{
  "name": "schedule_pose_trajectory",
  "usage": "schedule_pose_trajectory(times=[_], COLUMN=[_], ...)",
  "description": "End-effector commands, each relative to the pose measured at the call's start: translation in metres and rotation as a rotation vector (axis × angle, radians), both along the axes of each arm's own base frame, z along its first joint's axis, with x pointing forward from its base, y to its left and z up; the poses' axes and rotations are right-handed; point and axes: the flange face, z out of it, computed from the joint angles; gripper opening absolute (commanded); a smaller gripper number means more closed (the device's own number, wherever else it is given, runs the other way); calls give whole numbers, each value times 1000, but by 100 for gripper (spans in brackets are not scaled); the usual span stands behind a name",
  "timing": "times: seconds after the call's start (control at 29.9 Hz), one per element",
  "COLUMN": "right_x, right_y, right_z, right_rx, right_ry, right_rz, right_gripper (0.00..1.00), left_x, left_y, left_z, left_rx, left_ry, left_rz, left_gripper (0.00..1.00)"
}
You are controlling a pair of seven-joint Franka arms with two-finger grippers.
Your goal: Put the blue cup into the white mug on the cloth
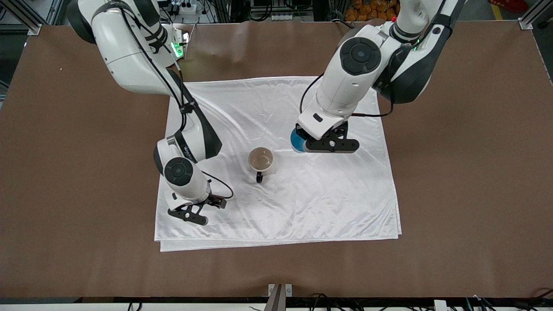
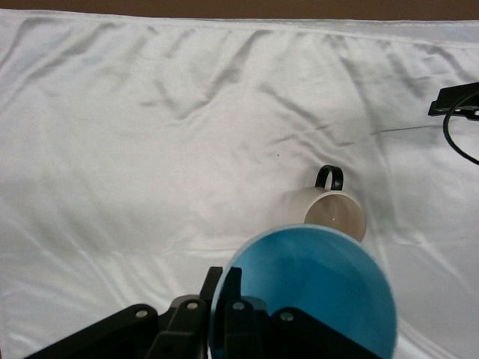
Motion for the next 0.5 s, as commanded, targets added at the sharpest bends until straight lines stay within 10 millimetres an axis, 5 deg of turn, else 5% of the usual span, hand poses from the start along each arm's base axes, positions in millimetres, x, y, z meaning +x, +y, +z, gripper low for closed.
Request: schedule_pose_trajectory(times=[0.0, 0.47], right_x=[3, -6], right_y=[-18, -41], right_z=[10, 15], right_rx=[-12, -24], right_ry=[42, 84], right_rz=[82, 151], right_gripper=[100, 100], left_x=[0, 0], left_y=[-27, -72], left_z=[-14, -72], left_rx=[21, -9], left_ry=[-25, -81], left_rz=[19, -1], left_gripper=[0, 0])
